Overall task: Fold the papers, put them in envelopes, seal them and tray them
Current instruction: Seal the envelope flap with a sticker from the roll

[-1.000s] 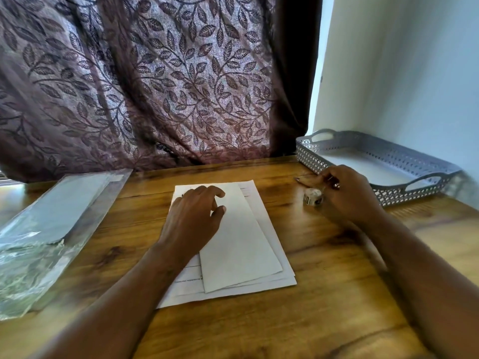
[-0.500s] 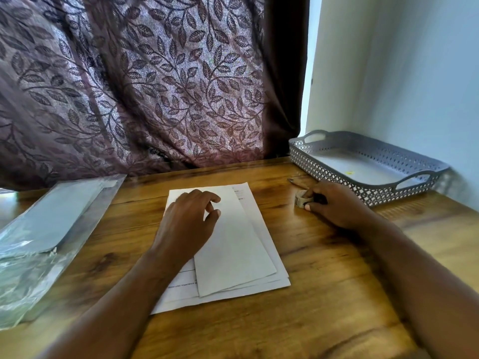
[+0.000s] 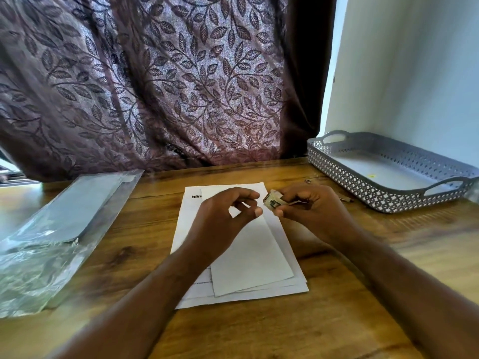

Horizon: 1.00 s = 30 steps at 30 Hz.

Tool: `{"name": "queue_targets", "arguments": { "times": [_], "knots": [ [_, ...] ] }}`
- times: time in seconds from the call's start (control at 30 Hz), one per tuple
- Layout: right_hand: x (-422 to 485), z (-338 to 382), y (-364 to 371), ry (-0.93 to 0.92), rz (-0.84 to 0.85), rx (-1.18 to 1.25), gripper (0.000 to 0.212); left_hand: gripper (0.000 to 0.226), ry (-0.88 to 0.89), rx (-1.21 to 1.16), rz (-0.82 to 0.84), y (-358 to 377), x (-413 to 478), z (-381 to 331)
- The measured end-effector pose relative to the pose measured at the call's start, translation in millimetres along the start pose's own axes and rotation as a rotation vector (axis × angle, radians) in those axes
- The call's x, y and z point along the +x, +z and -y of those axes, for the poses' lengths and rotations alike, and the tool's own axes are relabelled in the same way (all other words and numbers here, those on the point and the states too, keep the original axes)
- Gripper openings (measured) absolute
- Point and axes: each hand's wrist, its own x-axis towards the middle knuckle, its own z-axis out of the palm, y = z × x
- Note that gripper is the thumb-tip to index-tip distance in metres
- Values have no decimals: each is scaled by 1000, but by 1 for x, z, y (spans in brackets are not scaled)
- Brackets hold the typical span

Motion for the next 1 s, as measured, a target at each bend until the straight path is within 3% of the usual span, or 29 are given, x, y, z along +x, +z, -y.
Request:
{"name": "queue_targets", "arguments": {
  "times": [0.3, 0.43, 0.53, 1.0],
  "knots": [
    [-1, 2, 7, -31, -5, 26, 36, 19, 40, 12, -82, 7, -3, -9],
    [0, -2, 12, 57, -4, 192, 55, 16, 44, 66, -110, 5, -3, -10],
    [0, -2, 13, 27, 28, 104, 64, 12, 50, 104, -119, 4, -4, -10],
    [1, 1, 9, 47, 27, -23, 42, 7, 55, 126, -71, 7, -5, -10]
  ]
}}
